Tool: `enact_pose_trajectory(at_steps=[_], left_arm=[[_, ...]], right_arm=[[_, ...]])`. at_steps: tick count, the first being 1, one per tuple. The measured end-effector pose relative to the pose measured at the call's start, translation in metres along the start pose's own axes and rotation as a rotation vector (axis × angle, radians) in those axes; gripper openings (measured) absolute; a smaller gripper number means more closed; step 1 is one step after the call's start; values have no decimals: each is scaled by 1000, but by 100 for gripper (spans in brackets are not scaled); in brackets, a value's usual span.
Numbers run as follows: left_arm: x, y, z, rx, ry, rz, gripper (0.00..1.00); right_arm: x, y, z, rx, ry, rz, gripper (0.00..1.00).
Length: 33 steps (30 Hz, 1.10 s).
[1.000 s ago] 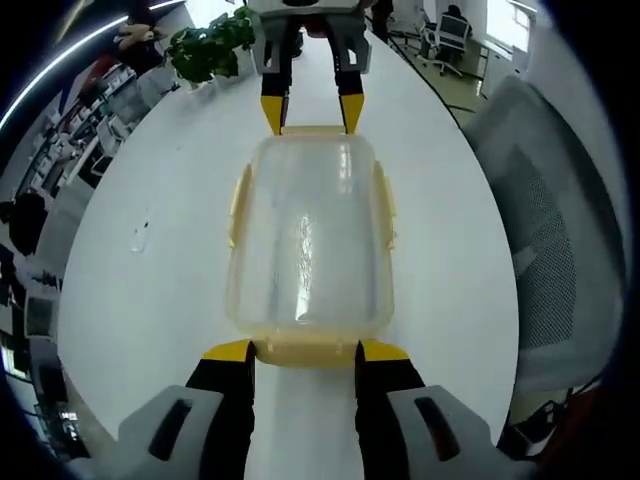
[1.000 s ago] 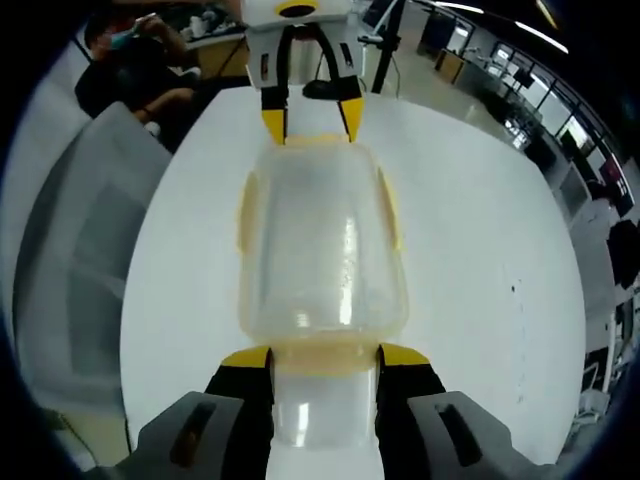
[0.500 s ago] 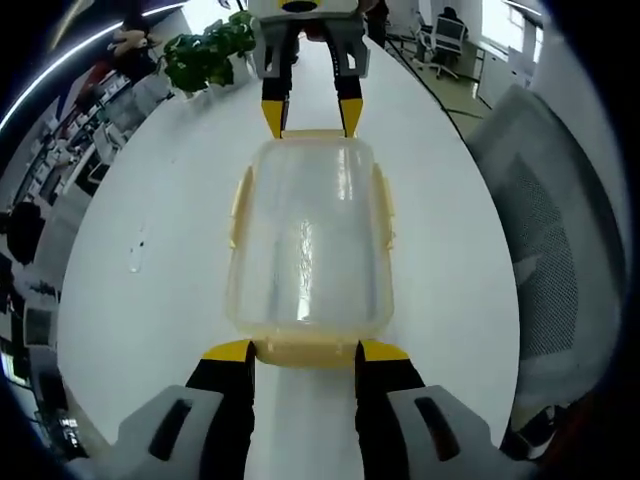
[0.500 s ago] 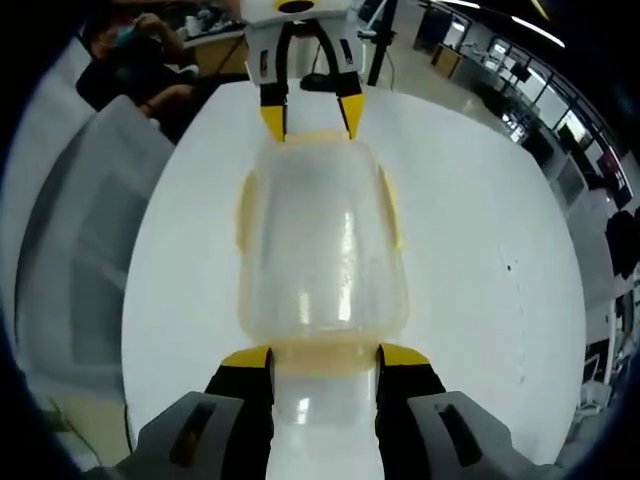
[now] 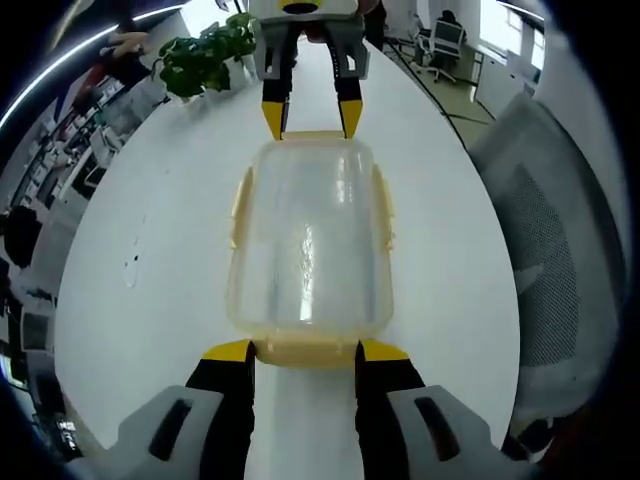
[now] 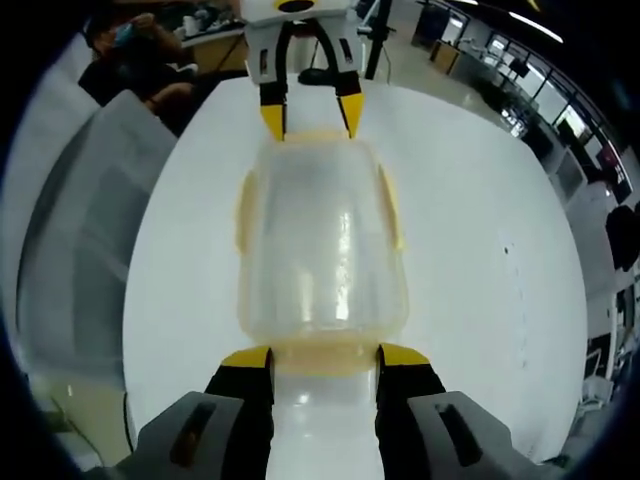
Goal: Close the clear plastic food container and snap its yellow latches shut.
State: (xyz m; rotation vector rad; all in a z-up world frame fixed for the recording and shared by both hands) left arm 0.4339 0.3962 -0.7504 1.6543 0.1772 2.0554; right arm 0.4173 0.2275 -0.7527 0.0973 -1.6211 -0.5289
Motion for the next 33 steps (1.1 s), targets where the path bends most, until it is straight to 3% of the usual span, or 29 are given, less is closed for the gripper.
enact_pose_trajectory(at_steps=[33], left_arm=[[-24,44,9,0,-4,-34,38]], right_arm=[[16,-47,-13,-10,3,12,38]])
Point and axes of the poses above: the point that each gripper's makers call its tool centre point, and the gripper's own axes: x roughly backward along the fingers, z roughly to its left, y roughly out of its top, the point moved 1 cm from there along x, roughly backward along the fingers, and after that the axes turned 10 degrees about -x, right-handed, at the moved point
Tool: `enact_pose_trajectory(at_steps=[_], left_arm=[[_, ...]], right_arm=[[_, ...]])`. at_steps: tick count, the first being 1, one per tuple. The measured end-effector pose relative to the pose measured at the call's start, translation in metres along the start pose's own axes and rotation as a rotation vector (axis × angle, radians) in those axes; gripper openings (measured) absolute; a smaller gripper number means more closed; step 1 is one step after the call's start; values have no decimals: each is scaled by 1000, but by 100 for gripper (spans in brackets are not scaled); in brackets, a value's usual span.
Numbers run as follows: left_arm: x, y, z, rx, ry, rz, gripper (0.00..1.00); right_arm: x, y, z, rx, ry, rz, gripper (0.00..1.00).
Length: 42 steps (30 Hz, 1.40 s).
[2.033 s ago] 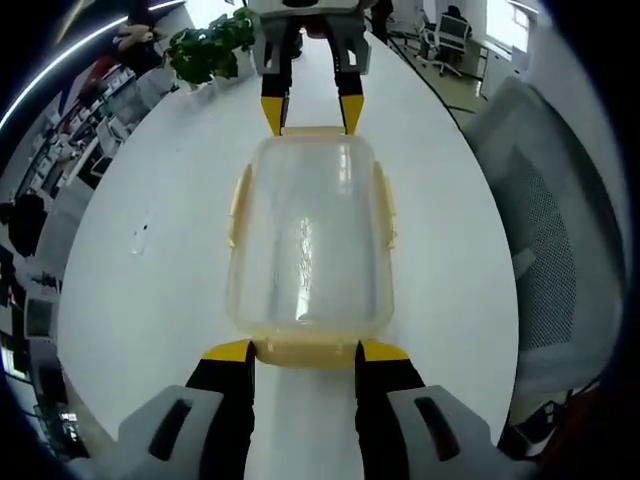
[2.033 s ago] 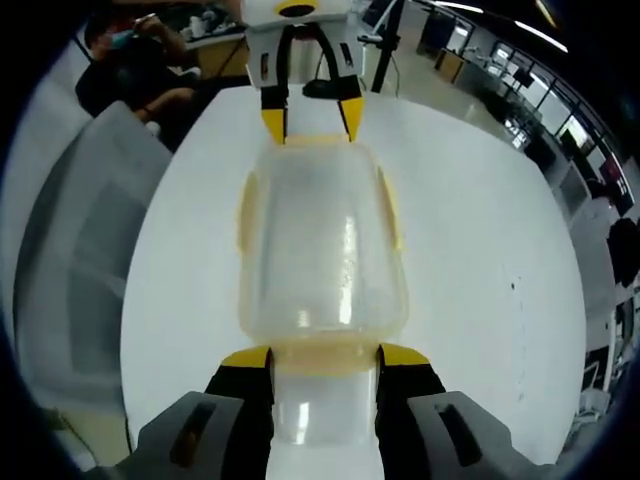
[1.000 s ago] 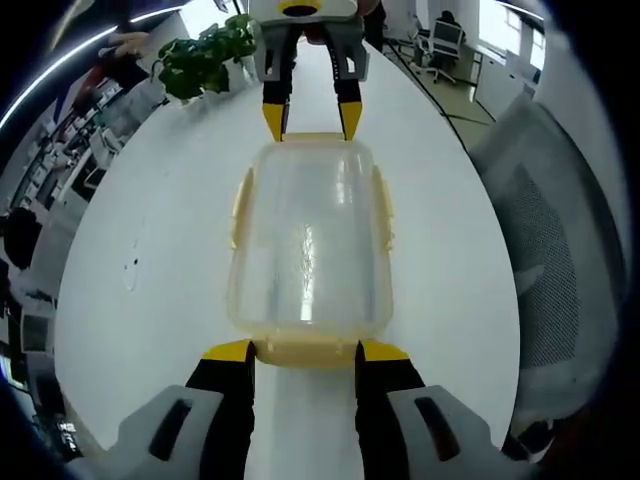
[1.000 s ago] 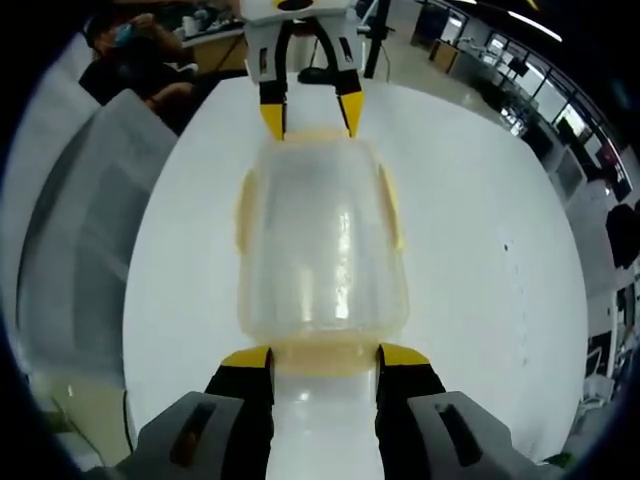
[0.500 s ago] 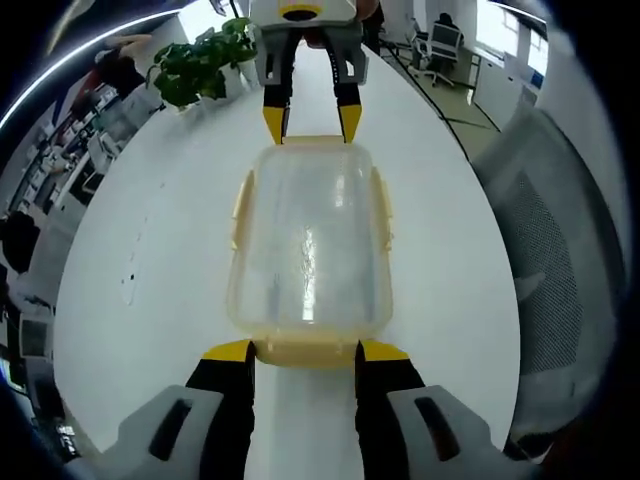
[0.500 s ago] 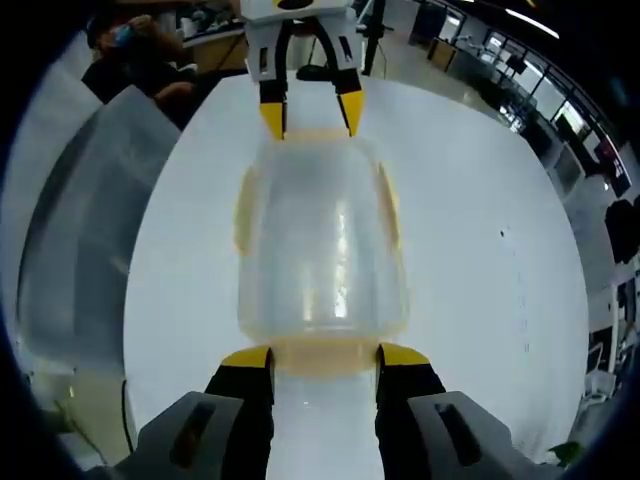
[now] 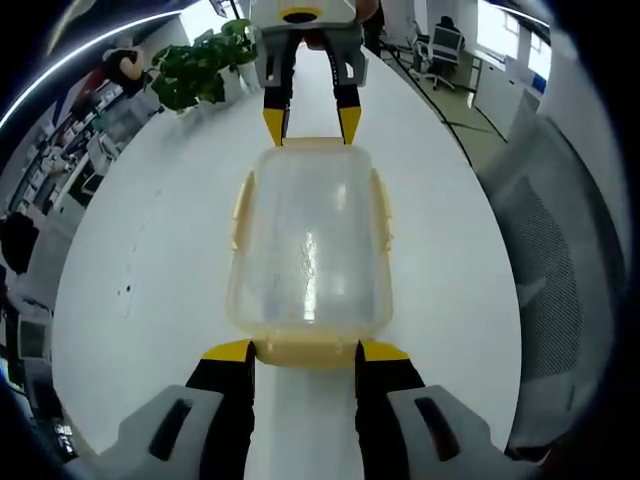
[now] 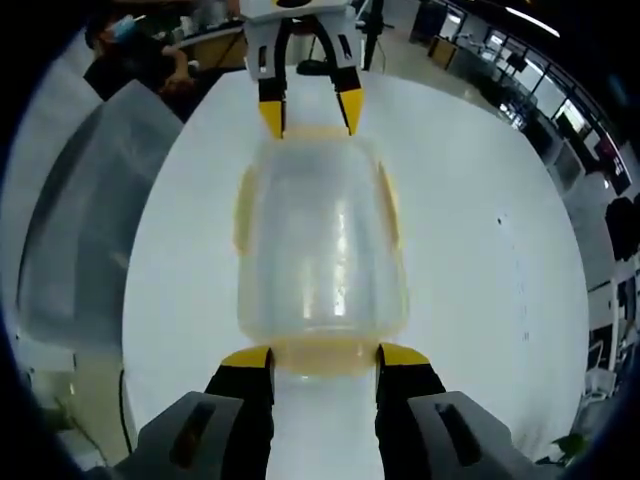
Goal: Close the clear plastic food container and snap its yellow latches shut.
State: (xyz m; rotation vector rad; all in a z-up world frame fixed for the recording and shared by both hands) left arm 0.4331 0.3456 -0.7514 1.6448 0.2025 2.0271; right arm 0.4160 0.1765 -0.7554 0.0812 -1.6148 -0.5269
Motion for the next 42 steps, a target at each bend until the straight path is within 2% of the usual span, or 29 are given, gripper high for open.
enact_pose_trajectory(at_steps=[23,42], left_arm=[[-14,20,6,-1,-10,-16,38],[-23,18,6,13,-35,-16,38]], right_arm=[[5,-24,-7,-11,20,9,38],[-5,-30,-10,-27,44,10,38]])
Point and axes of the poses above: the point that each gripper's makers call its tool centre point, and the gripper's own axes: x roughly backward along the fingers, z roughly to its left, y roughly out of its top, the point moved 1 cm from there along x, roughly backward along the fingers, and after that the axes turned 10 degrees about -x, right-handed, at the moved point
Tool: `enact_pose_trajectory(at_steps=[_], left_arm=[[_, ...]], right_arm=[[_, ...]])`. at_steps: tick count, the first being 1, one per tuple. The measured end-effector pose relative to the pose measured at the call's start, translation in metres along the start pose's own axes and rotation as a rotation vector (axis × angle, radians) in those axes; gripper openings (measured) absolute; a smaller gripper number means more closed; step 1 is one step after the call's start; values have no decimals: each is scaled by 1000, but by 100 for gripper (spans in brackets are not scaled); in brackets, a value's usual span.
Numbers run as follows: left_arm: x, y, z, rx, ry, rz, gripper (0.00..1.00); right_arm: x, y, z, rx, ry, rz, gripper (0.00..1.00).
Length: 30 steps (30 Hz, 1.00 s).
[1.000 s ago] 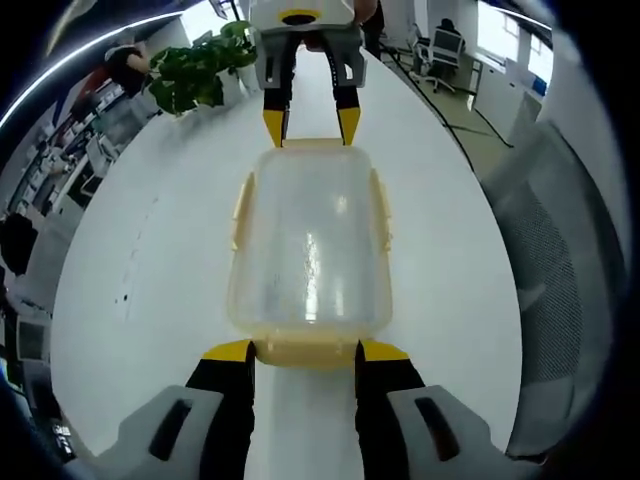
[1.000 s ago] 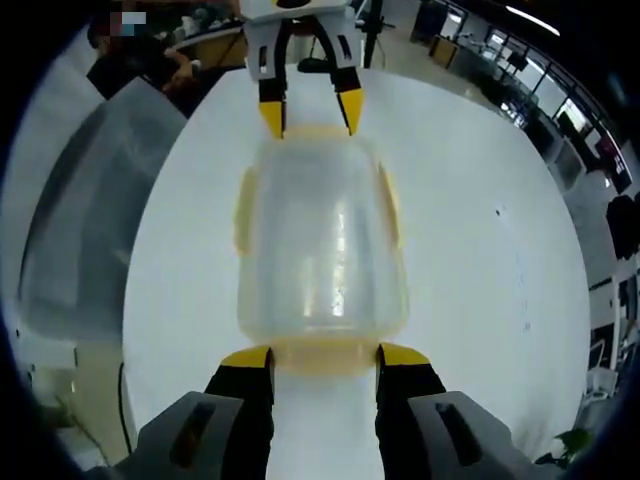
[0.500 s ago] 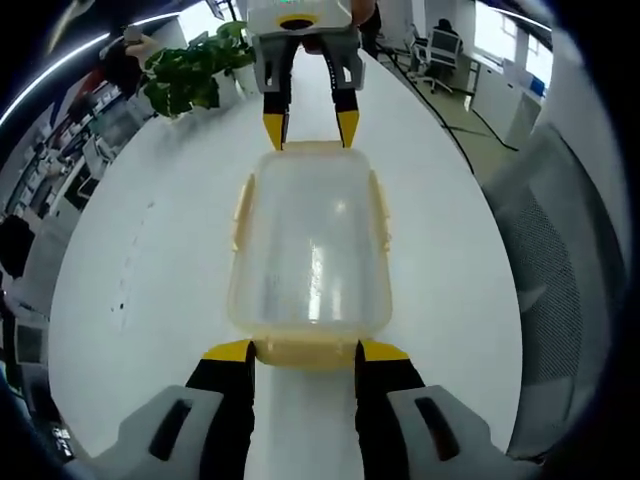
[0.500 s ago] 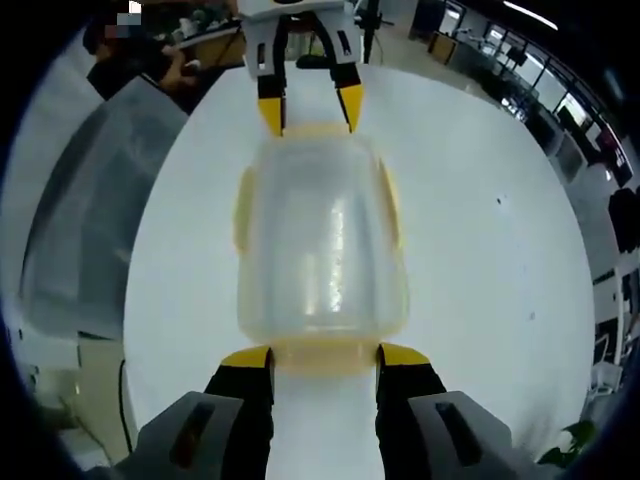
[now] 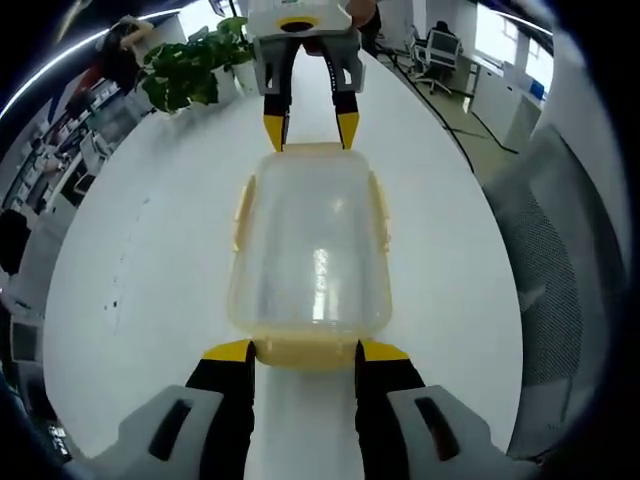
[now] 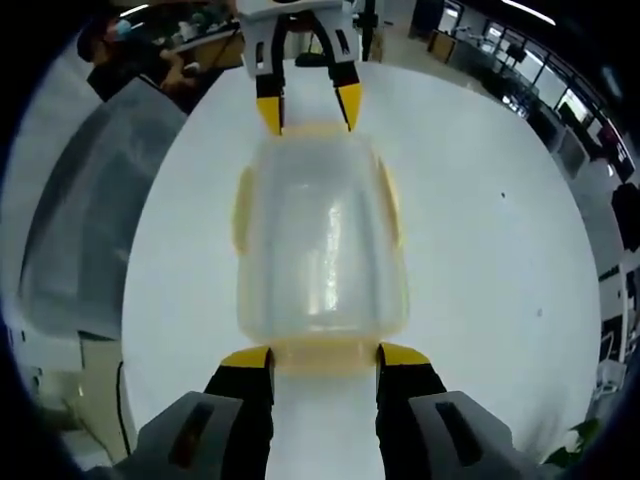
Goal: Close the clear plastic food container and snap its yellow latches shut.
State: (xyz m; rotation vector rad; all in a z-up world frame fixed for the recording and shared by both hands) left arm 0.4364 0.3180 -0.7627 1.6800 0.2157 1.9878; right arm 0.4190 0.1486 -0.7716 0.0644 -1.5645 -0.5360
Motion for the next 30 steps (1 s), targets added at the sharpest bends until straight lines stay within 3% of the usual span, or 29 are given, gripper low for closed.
enact_pose_trajectory(at_steps=[30], left_arm=[[-8,-2,0,13,-28,-28,39]], right_arm=[[-7,-6,-2,-9,14,-8,39]])
Point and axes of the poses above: the point that each gripper's makers call its tool centre point, and the gripper's own axes: x roughly backward along the fingers, z roughly to its left, y roughly out of its top, the point moved 1 cm from there along x, roughly backward along the fingers, and after that the axes turned 10 degrees about -x, right-handed, at the moved point
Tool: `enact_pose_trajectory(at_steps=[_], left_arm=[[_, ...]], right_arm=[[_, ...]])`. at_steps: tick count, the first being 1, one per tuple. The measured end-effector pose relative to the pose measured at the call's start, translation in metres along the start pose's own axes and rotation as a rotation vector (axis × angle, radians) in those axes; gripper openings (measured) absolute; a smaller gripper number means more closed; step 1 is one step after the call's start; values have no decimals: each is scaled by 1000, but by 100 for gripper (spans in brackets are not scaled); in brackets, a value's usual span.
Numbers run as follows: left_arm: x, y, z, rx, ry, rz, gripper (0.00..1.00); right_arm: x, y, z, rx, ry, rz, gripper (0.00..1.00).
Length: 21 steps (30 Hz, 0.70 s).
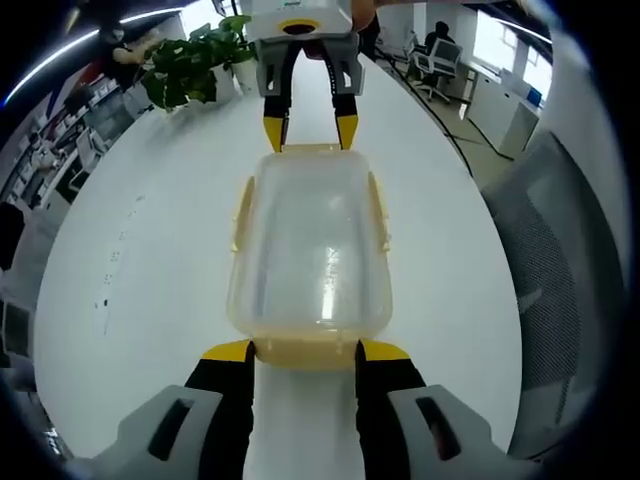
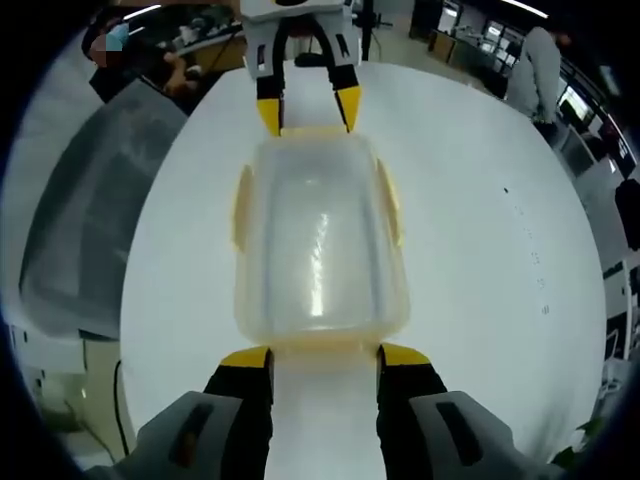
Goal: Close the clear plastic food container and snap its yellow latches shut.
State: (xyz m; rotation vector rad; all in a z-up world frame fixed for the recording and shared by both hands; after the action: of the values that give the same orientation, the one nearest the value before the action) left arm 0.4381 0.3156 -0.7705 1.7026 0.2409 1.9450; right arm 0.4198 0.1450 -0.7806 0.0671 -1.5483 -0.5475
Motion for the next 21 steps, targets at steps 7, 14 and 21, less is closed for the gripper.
enact_pose_trajectory(at_steps=[7,14,21], left_arm=[[0,-16,1,15,24,43,56],[3,-25,-11,9,-4,67,54],[16,-24,-6,116,36,31,54]], right_arm=[[1,-4,-6,-32,-40,-8,49],[11,-4,-5,-73,-44,-37,49],[21,-3,-3,-282,-59,-105,49]])
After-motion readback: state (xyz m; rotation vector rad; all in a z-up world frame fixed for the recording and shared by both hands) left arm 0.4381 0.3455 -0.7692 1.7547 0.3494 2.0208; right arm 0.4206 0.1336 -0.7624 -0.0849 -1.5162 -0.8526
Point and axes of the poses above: the point that each gripper's makers call its tool centre point, and the gripper's own axes: x roughly backward along the fingers, z roughly to its left, y roughly out of its top, the point moved 1 cm from there along x, roughly backward along the fingers, and after that the axes turned 10 degrees about -x, right-handed, at the moved point
